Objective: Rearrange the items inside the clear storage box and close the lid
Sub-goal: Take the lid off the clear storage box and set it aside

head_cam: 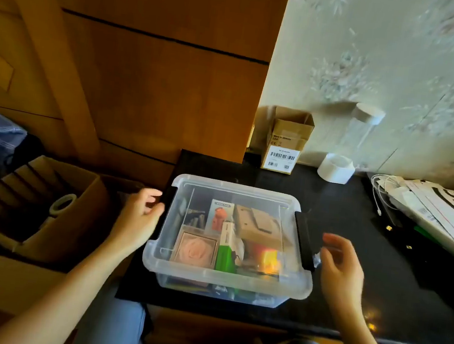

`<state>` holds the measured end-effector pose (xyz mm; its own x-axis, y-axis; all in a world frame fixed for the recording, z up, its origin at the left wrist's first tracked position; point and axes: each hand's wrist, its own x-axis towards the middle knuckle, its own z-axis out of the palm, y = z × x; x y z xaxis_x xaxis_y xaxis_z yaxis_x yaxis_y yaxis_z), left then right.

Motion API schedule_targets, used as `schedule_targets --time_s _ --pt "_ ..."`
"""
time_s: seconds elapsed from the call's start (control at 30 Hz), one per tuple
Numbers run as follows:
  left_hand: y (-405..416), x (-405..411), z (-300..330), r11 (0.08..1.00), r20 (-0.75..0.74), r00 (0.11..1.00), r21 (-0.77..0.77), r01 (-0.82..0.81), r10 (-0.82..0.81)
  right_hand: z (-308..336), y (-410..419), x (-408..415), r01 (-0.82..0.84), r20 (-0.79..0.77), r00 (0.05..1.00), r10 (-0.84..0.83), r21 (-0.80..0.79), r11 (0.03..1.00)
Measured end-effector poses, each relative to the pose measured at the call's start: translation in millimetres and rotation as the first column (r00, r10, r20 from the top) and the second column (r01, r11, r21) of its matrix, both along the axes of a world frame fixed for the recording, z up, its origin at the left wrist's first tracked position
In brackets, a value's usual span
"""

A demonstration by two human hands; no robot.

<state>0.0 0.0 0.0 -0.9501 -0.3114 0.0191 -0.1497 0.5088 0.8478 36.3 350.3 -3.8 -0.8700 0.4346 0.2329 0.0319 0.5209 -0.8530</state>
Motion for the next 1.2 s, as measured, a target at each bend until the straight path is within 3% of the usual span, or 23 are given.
schedule_targets --time_s 0.13,0.37,0.57,0.73,0.9,1.0,1.03,1.1,1.17,1.2 --pt "15 -15 4 0.941 0.170 0.985 -0.329 0.077 -0.021 3 -10 -36 -0.140 0.283 0.951 0.121 0.047 0.989" --pt "21 -19 5 0.707 0.257 0.965 -0.692 0.147 0.050 -4 -19 -55 -0.140 0.435 0.900 0.024 0.236 0.962" --pt "19 -15 4 0.574 0.228 0.972 -0.804 0.154 0.059 -4 -20 -52 -0.210 0.464 0.883 -0.065 0.517 0.830" --pt "19 -19 0 0.475 0.218 0.976 -0.860 0.186 0.012 -4 -25 -56 -0.254 0.479 0.874 -0.078 0.588 0.768" --pt "19 -19 -5 0.490 0.220 0.975 -0.852 0.186 0.012 -4 -20 -58 -0.292 0.510 0.860 -0.024 0.530 0.796" --pt "21 -21 -6 0.515 0.243 0.970 -0.835 0.196 0.024 -5 -22 -57 -0.304 0.516 0.855 -0.048 0.573 0.761" --pt "18 -22 -7 0.560 0.253 0.967 -0.805 0.193 0.031 -6 -23 -56 -0.311 0.518 0.854 -0.049 0.583 0.751" --pt "4 -22 -14 0.743 0.290 0.956 -0.646 0.171 0.032 -7 -24 -56 -0.320 0.515 0.856 -0.033 0.579 0.750" --pt "-9 -20 -22 0.937 0.337 0.941 -0.325 0.130 -0.013 -7 -21 -58 -0.310 0.517 0.856 -0.023 0.549 0.777" --pt "-12 -19 -25 0.981 0.346 0.938 -0.172 0.093 -0.028 -7 -17 -60 -0.296 0.523 0.852 -0.019 0.512 0.806"
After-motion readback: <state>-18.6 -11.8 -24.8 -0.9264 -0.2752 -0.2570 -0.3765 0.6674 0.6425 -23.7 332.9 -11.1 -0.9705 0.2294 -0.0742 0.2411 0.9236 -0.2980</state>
